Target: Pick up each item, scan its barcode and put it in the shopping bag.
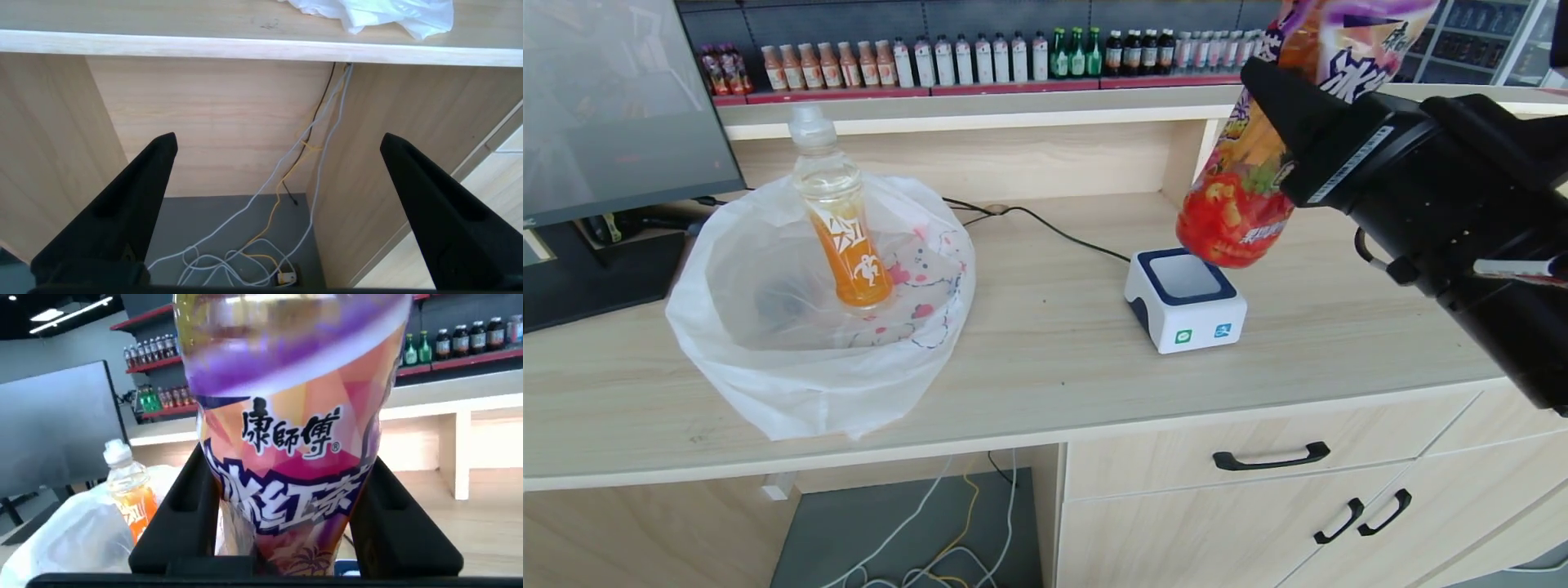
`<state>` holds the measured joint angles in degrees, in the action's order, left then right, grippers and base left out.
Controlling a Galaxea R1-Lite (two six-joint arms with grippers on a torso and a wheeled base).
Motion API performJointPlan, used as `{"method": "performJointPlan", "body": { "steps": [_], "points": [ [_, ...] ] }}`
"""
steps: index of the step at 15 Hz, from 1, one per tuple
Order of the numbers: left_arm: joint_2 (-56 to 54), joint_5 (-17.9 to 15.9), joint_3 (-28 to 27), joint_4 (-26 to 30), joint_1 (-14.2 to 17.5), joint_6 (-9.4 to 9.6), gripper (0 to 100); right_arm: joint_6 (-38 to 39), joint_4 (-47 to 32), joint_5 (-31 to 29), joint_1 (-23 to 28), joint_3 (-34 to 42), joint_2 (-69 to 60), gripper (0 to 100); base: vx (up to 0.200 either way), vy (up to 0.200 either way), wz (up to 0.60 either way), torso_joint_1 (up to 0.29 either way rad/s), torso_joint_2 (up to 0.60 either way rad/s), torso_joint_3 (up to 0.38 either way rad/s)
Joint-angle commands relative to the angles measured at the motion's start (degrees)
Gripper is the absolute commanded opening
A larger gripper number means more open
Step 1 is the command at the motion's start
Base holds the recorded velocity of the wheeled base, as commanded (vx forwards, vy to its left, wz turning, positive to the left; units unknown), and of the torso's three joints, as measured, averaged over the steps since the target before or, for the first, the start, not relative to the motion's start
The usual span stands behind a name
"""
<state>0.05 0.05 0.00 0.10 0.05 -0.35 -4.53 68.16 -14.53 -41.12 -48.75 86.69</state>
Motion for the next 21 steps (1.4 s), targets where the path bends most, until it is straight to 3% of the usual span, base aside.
{"method": "performJointPlan", "body": {
  "steps": [1, 4, 6, 14, 21],
  "points": [
    [0.04, 0.04, 0.00, -0.01, 0.04, -0.09, 100, -7.77, 0.48, -1.64, 0.43, 2.78, -1.43, 0, 0.000, 0.000, 0.00, 0.000, 0.00, 0.000],
    [0.04, -0.05, 0.00, -0.01, 0.04, -0.09, 100, -10.14, 0.57, -6.83, 0.60, 3.05, -1.35, 0, 0.000, 0.000, 0.00, 0.000, 0.00, 0.000],
    [0.04, -0.05, 0.00, -0.01, 0.04, -0.09, 100, -9.88, 0.48, -6.74, 2.80, 2.78, -0.47, 0, 0.000, 0.000, 0.00, 0.000, 0.00, 0.000],
    [0.04, 0.04, 0.00, -0.01, -0.05, -0.09, 100, -2.58, 0.31, -5.24, 4.64, 2.87, 1.03, 0, 0.000, 0.200, 0.00, 0.004, 0.00, 0.001],
    [0.04, -0.05, 0.00, -0.01, -0.05, -0.09, 100, -2.23, 0.48, -1.73, 6.67, 2.78, 1.99, 0, 0.000, 0.200, 0.00, 0.002, 0.00, 0.000]
  ]
}}
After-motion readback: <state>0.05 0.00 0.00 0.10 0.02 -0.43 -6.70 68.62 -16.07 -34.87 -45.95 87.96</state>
